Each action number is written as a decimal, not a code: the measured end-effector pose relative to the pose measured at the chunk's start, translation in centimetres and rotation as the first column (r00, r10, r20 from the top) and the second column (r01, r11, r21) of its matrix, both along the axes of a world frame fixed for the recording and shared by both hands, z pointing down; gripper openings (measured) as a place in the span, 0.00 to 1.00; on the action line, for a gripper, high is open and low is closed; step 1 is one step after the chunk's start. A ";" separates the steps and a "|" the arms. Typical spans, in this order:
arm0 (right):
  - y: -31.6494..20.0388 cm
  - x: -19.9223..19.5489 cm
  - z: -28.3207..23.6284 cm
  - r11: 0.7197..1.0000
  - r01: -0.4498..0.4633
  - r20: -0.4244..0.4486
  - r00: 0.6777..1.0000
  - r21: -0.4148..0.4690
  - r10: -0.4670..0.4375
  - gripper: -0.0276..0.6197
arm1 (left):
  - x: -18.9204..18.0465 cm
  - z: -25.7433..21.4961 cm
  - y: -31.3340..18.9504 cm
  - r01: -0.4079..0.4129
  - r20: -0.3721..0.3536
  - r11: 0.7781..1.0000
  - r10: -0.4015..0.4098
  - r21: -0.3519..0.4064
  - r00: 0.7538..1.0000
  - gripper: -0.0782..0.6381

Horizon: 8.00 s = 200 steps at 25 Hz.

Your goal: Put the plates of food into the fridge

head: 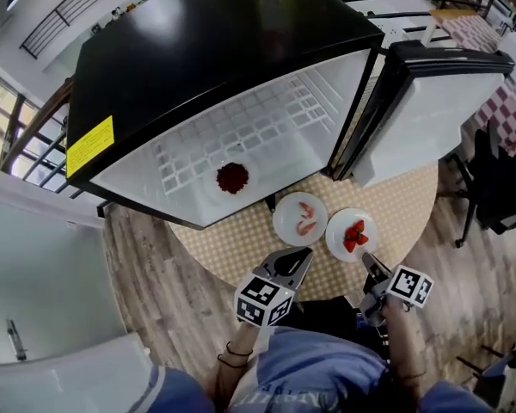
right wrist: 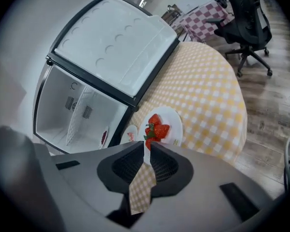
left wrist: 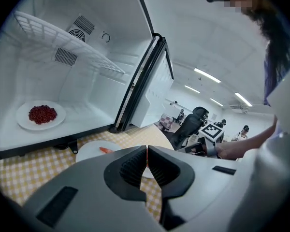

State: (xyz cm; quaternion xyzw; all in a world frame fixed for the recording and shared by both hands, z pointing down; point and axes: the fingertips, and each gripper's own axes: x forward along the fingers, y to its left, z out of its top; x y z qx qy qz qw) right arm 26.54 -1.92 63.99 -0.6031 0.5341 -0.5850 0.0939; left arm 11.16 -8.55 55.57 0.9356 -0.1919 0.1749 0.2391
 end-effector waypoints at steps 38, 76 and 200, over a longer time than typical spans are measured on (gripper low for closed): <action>-2.0 1.7 1.7 0.995 -0.094 0.376 0.924 0.043 0.071 0.08 | 1.1 -0.7 3.5 0.127 0.119 0.990 -0.133 0.058 0.984 0.14; -16.1 -9.6 -8.3 0.947 0.119 0.368 0.901 0.297 -0.228 0.08 | -6.8 -5.3 0.6 0.238 0.065 0.959 -0.251 0.156 0.966 0.14; -1.3 -13.9 -7.4 0.654 0.734 -0.407 0.661 0.180 -0.630 0.10 | -3.5 -3.6 6.9 0.245 0.060 0.957 -0.257 0.152 0.965 0.14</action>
